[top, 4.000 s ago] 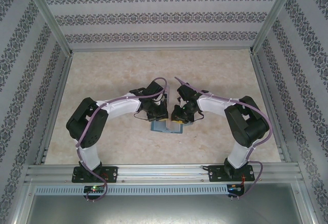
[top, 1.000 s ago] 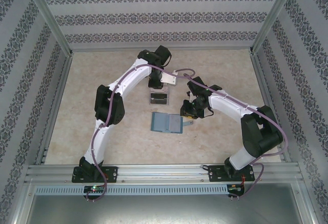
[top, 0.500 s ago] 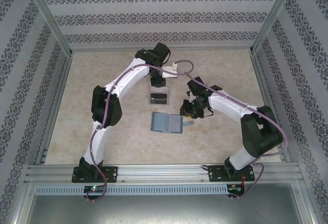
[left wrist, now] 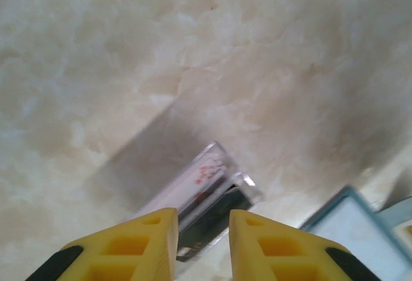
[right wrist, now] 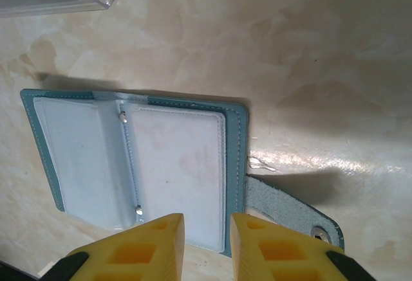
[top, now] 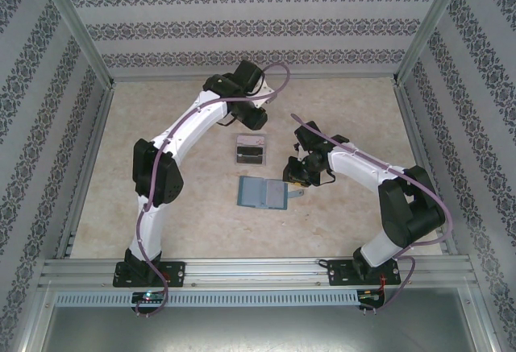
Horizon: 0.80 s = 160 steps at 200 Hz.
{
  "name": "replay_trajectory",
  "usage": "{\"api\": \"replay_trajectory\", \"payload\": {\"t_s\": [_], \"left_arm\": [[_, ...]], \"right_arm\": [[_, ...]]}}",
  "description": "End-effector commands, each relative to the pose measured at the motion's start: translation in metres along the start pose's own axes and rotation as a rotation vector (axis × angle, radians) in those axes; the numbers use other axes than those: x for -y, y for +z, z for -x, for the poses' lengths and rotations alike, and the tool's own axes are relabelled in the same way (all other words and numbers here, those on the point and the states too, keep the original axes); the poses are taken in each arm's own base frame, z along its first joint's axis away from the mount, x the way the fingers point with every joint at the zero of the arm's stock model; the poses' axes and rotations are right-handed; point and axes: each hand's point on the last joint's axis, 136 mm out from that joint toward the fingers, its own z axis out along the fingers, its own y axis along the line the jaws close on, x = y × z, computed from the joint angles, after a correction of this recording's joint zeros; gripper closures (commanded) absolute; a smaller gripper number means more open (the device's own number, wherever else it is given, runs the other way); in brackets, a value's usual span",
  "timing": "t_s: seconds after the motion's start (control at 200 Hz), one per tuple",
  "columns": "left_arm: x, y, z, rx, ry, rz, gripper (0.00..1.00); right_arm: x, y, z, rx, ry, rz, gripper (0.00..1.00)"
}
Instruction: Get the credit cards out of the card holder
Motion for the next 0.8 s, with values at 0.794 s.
{"api": "replay_trajectory", "payload": {"t_s": [0.794], "left_arm": [[0.133,0.037,-0.083,-0.149,-0.621,-0.343,0.78]], "right_arm": [[0.012,-0.02,0.004,0.047,0.033,0.014,0.73]]}}
